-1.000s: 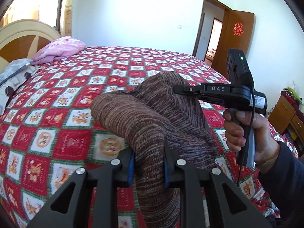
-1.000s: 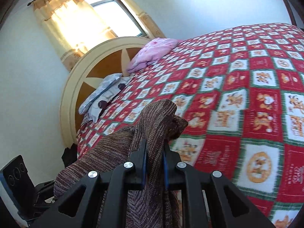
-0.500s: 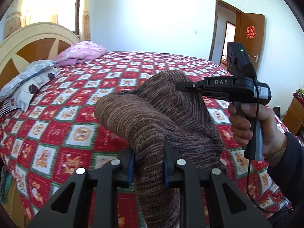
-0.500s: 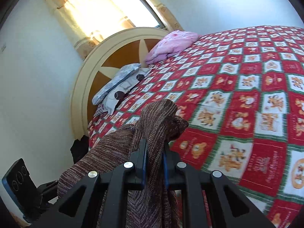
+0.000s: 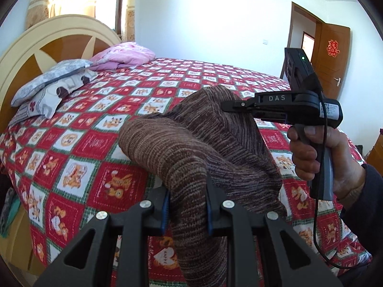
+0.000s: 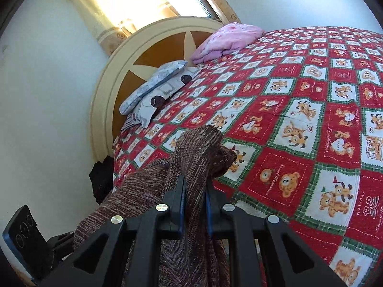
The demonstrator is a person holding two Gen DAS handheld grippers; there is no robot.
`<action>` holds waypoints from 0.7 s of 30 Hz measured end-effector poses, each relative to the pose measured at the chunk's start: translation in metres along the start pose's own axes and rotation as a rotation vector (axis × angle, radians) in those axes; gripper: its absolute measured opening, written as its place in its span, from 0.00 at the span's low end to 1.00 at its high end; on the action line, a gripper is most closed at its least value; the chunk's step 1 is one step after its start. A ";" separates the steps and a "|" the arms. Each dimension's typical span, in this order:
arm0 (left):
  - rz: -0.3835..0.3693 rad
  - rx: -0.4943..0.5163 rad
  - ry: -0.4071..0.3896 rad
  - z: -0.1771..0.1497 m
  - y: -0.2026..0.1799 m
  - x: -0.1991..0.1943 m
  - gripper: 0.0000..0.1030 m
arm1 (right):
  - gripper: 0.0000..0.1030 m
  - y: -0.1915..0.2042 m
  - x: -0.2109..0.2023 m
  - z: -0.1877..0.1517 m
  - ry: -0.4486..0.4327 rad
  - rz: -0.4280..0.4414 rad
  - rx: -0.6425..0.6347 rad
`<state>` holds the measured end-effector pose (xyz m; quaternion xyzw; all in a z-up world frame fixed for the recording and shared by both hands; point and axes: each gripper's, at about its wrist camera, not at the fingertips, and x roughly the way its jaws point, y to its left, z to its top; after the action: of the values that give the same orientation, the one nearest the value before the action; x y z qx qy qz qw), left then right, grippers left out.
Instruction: Fold small clothes
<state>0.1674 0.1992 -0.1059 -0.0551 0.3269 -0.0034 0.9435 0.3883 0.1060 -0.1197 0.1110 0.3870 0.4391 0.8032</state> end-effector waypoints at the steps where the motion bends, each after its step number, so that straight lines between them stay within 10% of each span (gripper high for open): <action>1: 0.000 -0.006 0.002 -0.001 0.001 0.001 0.23 | 0.13 0.000 0.001 0.001 0.002 -0.004 -0.003; 21: -0.007 -0.039 0.046 -0.023 -0.003 0.026 0.23 | 0.13 -0.016 0.046 0.015 0.105 -0.094 0.018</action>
<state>0.1735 0.1929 -0.1390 -0.0747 0.3481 -0.0014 0.9345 0.4235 0.1352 -0.1421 0.0765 0.4375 0.4026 0.8004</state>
